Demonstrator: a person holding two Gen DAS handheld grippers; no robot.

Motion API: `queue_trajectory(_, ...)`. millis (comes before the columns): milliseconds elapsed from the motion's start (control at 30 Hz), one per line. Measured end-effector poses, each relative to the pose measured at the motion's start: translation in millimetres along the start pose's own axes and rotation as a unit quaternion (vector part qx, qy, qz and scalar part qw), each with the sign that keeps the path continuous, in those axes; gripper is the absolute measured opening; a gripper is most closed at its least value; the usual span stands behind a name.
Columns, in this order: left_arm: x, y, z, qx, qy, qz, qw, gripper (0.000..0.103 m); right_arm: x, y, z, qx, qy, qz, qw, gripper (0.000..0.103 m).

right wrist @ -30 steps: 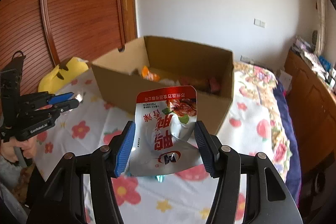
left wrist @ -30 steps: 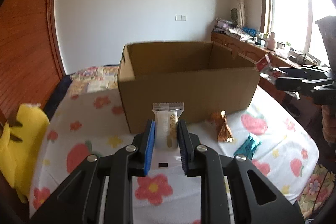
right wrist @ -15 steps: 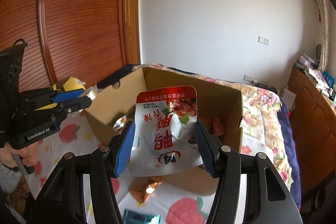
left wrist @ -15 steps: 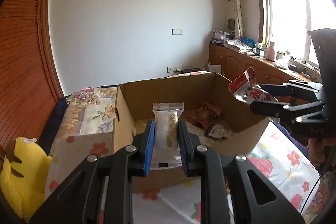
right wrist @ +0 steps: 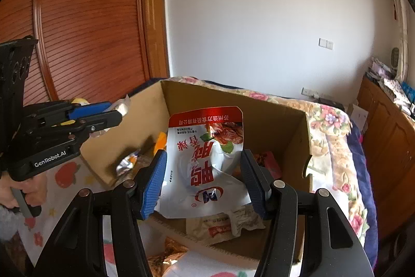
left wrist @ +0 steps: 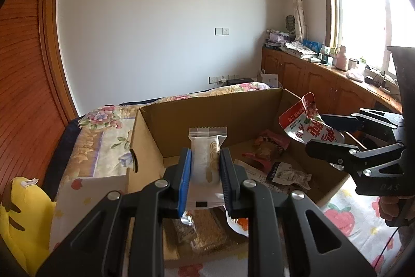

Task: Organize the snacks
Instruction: 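Open both tools to drop the pouch and cake bar into the box, then move both open tools back toward the teal and gold candies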

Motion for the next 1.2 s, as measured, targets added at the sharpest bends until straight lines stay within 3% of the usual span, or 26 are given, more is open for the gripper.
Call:
queue_trajectory(267, 15.2, 4.9, -3.7, -0.004, -0.003, 0.008, 1.0000, 0.024, 12.7, 5.0, -6.9, 0.010, 0.000, 0.011, 1.000, 0.059)
queue_trajectory(333, 18.2, 7.1, -4.3, -0.001, -0.003, 0.010, 0.9999, 0.038, 14.8, 6.1, -7.7, 0.012, 0.001, 0.012, 1.000, 0.060)
queue_trajectory(367, 18.5, 7.9, -5.2, 0.001, -0.003, 0.010, 0.9999, 0.040, 16.5, 6.2, -8.1, 0.012, 0.000, 0.014, 1.000, 0.061)
queue_trajectory(600, 9.8, 12.7, -13.0, -0.001, 0.009, 0.006, 0.9999, 0.044, 20.5, 6.9, -15.1, 0.025, -0.002, 0.017, 1.000, 0.071)
queue_trajectory(733, 0.0, 17.3, -20.4, 0.010, 0.010, 0.005, 0.9999, 0.045, 17.4, 8.0, -13.7, 0.029, 0.001, 0.020, 0.999, 0.071)
queue_trajectory(1200, -47.6, 35.2, -48.5, 0.026, 0.029, -0.004, 0.9992, 0.046, -50.7, 33.4, 2.4, 0.022, 0.005, 0.023, 0.999, 0.070)
Point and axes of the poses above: each gripper's, at about its wrist camera, not at the fingertips, and x roughly the way its jaws point, z to its left, y to its underside, the point moved 8 cm from there along x, roughly the way its jaws point, and after that the axes turned 1 degree about z, right-handed, at the moved point
